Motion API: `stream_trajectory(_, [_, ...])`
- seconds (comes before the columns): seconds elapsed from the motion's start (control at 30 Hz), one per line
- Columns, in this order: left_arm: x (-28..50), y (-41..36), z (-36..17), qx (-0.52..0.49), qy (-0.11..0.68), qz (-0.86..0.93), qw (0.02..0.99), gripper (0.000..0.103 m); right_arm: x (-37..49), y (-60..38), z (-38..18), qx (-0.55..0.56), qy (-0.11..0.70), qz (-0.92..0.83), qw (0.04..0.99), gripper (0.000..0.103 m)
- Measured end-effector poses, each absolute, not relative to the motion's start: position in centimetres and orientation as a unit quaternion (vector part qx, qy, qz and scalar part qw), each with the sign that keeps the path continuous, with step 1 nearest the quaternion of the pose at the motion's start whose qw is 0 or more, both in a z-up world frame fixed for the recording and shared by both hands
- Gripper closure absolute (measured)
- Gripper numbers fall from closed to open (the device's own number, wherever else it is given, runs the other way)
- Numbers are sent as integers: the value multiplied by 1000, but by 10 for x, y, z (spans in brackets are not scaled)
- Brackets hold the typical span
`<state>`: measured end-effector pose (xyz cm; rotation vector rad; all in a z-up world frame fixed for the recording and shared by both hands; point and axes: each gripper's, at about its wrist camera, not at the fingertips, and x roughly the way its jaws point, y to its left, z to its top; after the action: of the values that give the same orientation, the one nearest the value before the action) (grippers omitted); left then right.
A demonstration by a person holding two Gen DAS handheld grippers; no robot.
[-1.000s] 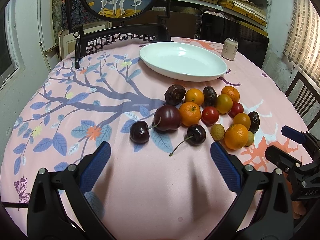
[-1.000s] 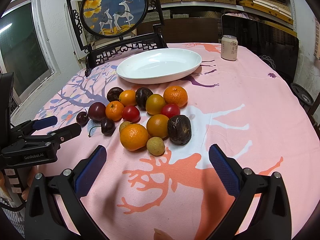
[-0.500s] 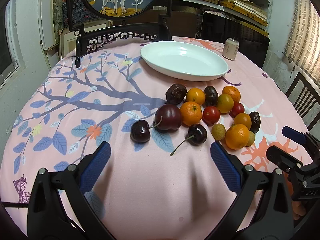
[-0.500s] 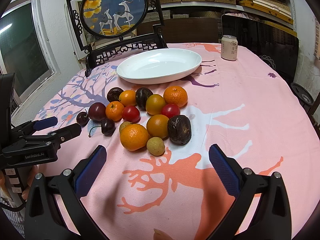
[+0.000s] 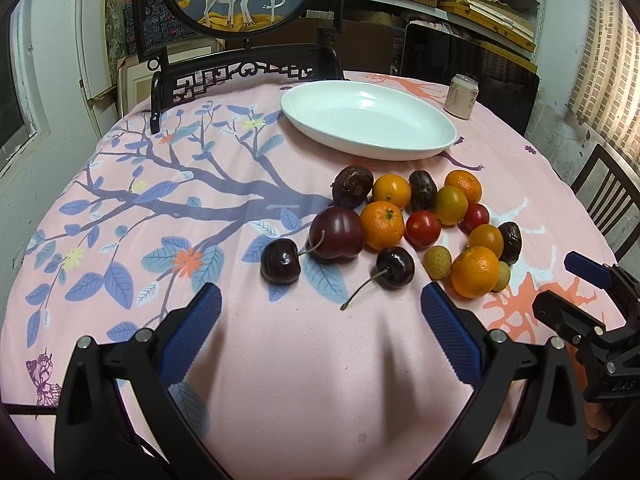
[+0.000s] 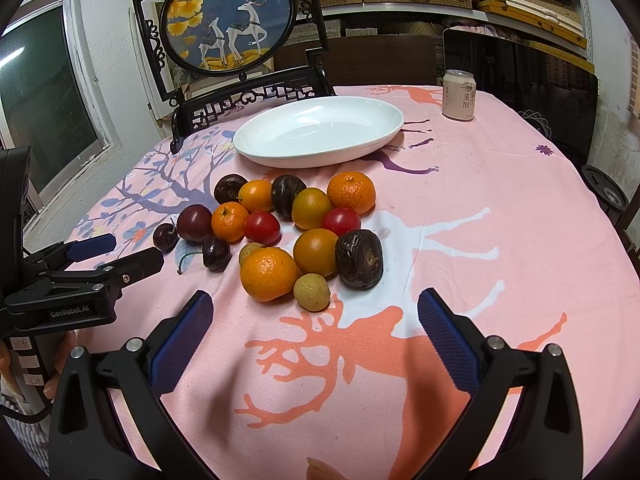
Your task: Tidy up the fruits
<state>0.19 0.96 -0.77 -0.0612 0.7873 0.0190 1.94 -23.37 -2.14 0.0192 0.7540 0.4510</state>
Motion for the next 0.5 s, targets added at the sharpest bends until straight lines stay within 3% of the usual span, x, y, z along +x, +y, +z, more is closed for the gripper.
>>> stream_trajectory(0.5, [2, 10, -9, -30, 384, 9, 923, 2, 20, -234, -21, 10, 366, 219, 905, 1])
